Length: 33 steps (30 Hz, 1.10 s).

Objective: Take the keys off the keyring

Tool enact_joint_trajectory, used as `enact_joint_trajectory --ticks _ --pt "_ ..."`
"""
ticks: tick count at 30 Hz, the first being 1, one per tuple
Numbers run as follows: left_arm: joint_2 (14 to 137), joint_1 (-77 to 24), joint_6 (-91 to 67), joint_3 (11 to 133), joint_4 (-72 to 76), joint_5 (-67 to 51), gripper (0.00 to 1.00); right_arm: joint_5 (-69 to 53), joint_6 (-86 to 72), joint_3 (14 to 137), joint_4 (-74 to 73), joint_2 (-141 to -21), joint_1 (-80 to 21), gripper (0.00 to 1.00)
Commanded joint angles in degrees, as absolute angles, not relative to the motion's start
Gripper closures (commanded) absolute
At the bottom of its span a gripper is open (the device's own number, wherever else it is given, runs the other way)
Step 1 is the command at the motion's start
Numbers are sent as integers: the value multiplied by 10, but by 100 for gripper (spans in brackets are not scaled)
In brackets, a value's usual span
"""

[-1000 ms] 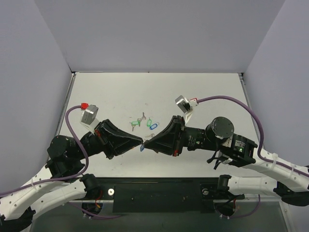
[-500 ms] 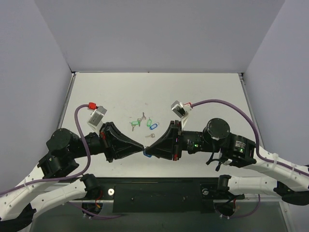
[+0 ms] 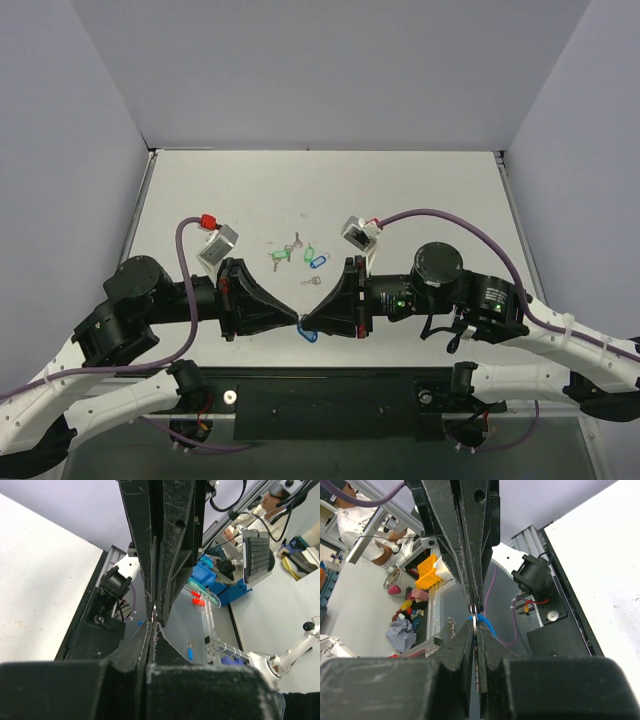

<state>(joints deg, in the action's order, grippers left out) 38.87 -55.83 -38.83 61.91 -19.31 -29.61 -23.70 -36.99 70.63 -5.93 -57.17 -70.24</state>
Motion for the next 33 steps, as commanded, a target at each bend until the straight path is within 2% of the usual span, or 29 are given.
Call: enact_joint_trajectory --ticks 1,12,18,20,21,23,25,29,33 --pt "400 -563 -359 657 -242 -348 100 -236 -351 730 -76 -577 -703 100" --pt "425 -563 -346 674 -276 -375 100 -252 -336 742 -119 -587 -708 100" --pt "425 -563 -345 677 -278 -345 98 -251 -333 735 -122 -583 -711 100" --pt "413 -563 -350 670 -270 -324 76 -246 -330 730 -123 -579 -711 100" --pt "409 -563 -357 666 -259 -305 61 -244 -331 729 -122 -576 -710 100" --pt "386 -563 -372 642 -227 -273 45 -234 -328 728 -122 -570 -711 100" --pt "355 -563 -416 592 -147 -245 37 -217 -323 728 -120 -563 -711 100" --pt "295 -563 -502 469 56 -182 27 -195 -318 732 -105 -563 -710 100" --pt "254 -563 -535 397 162 -133 25 -188 -321 744 -92 -570 -710 100"
